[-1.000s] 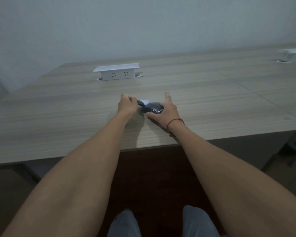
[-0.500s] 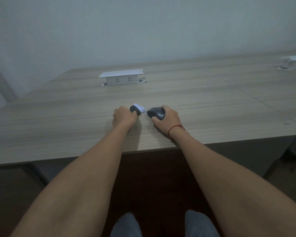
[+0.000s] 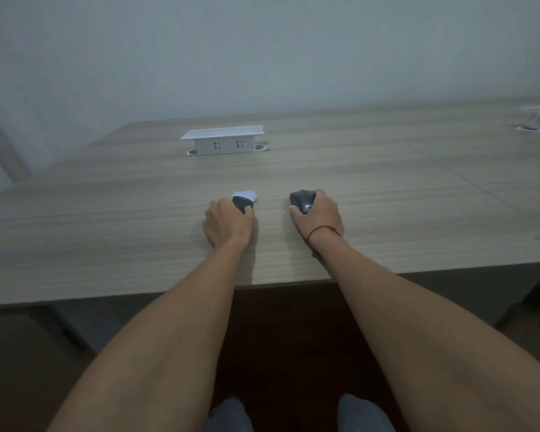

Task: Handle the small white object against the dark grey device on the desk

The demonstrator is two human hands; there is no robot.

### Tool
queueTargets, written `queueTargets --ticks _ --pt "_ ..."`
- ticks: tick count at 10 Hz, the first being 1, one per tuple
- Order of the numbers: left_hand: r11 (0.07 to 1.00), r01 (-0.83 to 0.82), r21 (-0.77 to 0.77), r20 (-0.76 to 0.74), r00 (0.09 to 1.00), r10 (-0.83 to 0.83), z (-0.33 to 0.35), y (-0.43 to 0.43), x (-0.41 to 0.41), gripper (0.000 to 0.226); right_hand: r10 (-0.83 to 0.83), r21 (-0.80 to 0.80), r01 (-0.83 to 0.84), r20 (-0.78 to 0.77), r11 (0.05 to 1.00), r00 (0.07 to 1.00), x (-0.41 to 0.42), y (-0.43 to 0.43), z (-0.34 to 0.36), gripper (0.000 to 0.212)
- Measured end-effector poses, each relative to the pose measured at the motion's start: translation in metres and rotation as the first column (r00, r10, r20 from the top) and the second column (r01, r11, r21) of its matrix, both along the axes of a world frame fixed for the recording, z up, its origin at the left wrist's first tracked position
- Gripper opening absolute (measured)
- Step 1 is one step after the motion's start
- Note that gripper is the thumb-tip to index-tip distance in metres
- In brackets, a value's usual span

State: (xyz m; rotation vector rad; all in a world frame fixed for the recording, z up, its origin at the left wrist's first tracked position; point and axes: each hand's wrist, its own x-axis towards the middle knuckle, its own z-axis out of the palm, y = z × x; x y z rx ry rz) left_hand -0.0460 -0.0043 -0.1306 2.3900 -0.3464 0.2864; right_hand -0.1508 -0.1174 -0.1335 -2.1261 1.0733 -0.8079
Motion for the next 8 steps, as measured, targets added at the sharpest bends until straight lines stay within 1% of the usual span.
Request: queueTargets --ticks 1,3,5,6,7,8 --pt "1.0 -0.013 -0.025 -0.008 1.0 0.013 0.001 -0.006 0.005 0.035 -0.012 -0.007 0.012 -0.009 1.0 1.0 0.005 -0.009 0.001 0.047" --pt "1.0 -0.02 0.003 0.006 1.0 0.02 0.002 -0.013 0.008 0.038 -0.026 -0.029 0.026 -0.01 0.999 1.0 0.015 -0.02 -0.001 0.049" --pt "1.0 -0.012 -0.016 0.008 1.0 0.012 0.002 -0.011 0.004 0.046 -0.018 -0.024 0.018 -0.002 1.0 1.0 0.012 -0.016 -0.001 0.054" --pt "0.999 -0.004 -0.047 0.022 1.0 0.005 0.0 -0.01 0.002 0.056 -0.024 -0.012 0.025 0.016 1.0 1.0 0.01 -0.013 -0.002 0.074" --pt "1.0 -0.023 -0.008 0.039 0.999 0.024 0.002 -0.005 -0.008 0.067 -0.023 0.002 0.023 -0.037 1.0 0.999 0.001 -0.005 0.001 0.097" --pt "0.993 -0.063 0.101 0.028 0.998 0.061 0.002 0.002 -0.021 0.079 -0.02 -0.011 0.018 -0.128 1.0 0.992 -0.008 0.005 -0.002 0.117"
